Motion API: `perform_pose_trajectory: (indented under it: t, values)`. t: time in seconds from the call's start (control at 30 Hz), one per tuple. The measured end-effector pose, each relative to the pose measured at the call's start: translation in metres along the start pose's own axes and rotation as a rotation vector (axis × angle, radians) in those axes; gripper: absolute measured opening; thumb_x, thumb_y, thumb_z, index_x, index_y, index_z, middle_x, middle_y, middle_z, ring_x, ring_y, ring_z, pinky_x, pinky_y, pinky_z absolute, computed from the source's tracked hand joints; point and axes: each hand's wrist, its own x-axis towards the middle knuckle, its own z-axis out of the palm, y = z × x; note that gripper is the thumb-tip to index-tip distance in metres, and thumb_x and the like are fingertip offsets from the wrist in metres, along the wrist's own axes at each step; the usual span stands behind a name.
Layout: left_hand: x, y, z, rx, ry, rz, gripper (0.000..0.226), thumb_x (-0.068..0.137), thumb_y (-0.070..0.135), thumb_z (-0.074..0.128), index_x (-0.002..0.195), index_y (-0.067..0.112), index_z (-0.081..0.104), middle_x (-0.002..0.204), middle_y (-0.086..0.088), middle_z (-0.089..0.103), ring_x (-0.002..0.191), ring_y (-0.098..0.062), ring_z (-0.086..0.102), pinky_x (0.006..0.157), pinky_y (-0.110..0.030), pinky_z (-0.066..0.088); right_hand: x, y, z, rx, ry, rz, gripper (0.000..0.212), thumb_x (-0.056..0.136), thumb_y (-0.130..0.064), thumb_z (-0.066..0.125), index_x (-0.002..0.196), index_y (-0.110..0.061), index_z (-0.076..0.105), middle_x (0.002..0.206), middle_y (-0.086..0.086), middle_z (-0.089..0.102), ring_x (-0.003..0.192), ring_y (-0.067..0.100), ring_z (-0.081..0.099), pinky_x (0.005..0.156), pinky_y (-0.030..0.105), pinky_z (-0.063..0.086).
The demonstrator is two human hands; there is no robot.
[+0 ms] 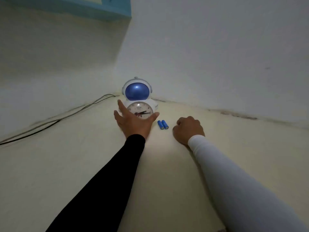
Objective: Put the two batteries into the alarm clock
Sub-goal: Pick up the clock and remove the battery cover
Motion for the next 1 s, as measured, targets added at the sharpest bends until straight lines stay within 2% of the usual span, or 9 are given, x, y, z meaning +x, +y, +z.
perform_pose_trajectory:
  t: [0.1,0.17,0.23,0.47,0.57,0.63,0.7,0.83,1.0]
  values:
    - [0.004,0.001,-0.002,-0.025,-0.035,-0.015,0.145,0.063,0.051,0.1,0.171,0.033,0.003,0.171,-0.022,0.02,0.156,-0.038,0.037,0.126,-0.043,0.036,0.001,-0.001,0.0,-0.028,0.001,-0.001,0.035,0.091,-0.036,0.047,0.117,-0.018,0.062,0.122,0.008,0.056,0.113,0.032,0.05,0.09,0.038,0.044]
    - [0.005,0.0,-0.002,-0.068,-0.054,-0.009,0.139,0.067,0.044,0.099,0.171,0.031,0.008,0.164,-0.019,0.03,0.143,-0.033,0.051,0.111,-0.031,0.041,-0.001,-0.002,-0.002,-0.028,-0.009,-0.002,0.035,0.091,-0.035,0.046,0.117,-0.018,0.062,0.122,0.008,0.056,0.114,0.033,0.05,0.091,0.038,0.045]
    - [0.002,0.002,-0.004,-0.098,-0.051,0.003,0.135,0.069,0.04,0.1,0.171,0.029,0.012,0.163,-0.017,0.033,0.138,-0.03,0.055,0.101,-0.025,0.039,-0.001,0.0,-0.001,-0.014,-0.014,-0.002,0.034,0.091,-0.034,0.047,0.117,-0.018,0.063,0.122,0.009,0.056,0.115,0.033,0.049,0.091,0.038,0.044]
    - [0.008,-0.005,-0.022,-0.331,-0.003,-0.013,0.121,0.066,0.033,0.102,0.164,0.028,0.033,0.157,-0.004,0.048,0.142,-0.023,0.052,0.104,-0.023,0.04,-0.003,0.001,-0.004,-0.005,-0.011,-0.005,0.036,0.09,-0.036,0.05,0.12,-0.022,0.063,0.125,0.008,0.057,0.117,0.033,0.05,0.094,0.038,0.043]
    - [0.015,-0.004,-0.03,-0.539,-0.024,-0.062,0.114,0.063,0.027,0.103,0.155,0.028,0.037,0.149,-0.002,0.054,0.133,-0.025,0.06,0.112,-0.033,0.051,-0.004,0.001,-0.005,0.017,-0.011,0.006,0.036,0.089,-0.037,0.051,0.121,-0.025,0.063,0.126,0.006,0.057,0.118,0.032,0.05,0.095,0.038,0.043]
    - [0.015,0.0,-0.034,-0.696,-0.069,-0.161,0.104,0.063,0.026,0.102,0.145,0.034,0.039,0.137,-0.001,0.06,0.127,-0.027,0.065,0.106,-0.046,0.059,-0.003,0.001,-0.005,0.02,-0.01,0.007,0.036,0.089,-0.038,0.052,0.121,-0.026,0.063,0.126,0.005,0.057,0.118,0.031,0.051,0.095,0.037,0.044]
    - [0.012,0.006,-0.04,-0.819,-0.161,-0.289,0.088,0.068,0.028,0.098,0.138,0.033,0.044,0.132,0.002,0.061,0.125,-0.028,0.066,0.092,-0.053,0.064,-0.003,0.001,-0.006,0.018,-0.008,0.011,0.035,0.089,-0.039,0.053,0.12,-0.027,0.063,0.126,0.005,0.057,0.117,0.031,0.052,0.095,0.037,0.044]
    - [0.013,0.007,-0.056,-1.189,-0.398,-0.459,0.054,0.079,0.031,0.084,0.128,0.018,0.063,0.143,-0.014,0.06,0.125,-0.041,0.066,0.079,-0.054,0.065,-0.003,0.0,-0.006,0.005,-0.005,0.012,0.035,0.089,-0.039,0.053,0.12,-0.027,0.063,0.126,0.004,0.057,0.117,0.03,0.052,0.095,0.037,0.044]
    - [0.019,0.001,-0.071,-1.368,-0.584,-0.495,0.078,0.073,0.051,0.074,0.143,0.019,0.062,0.154,-0.013,0.063,0.131,-0.041,0.063,0.076,-0.04,0.063,-0.002,0.001,-0.005,0.002,0.0,0.007,0.035,0.089,-0.039,0.053,0.121,-0.027,0.063,0.125,0.004,0.058,0.116,0.03,0.053,0.095,0.037,0.045]
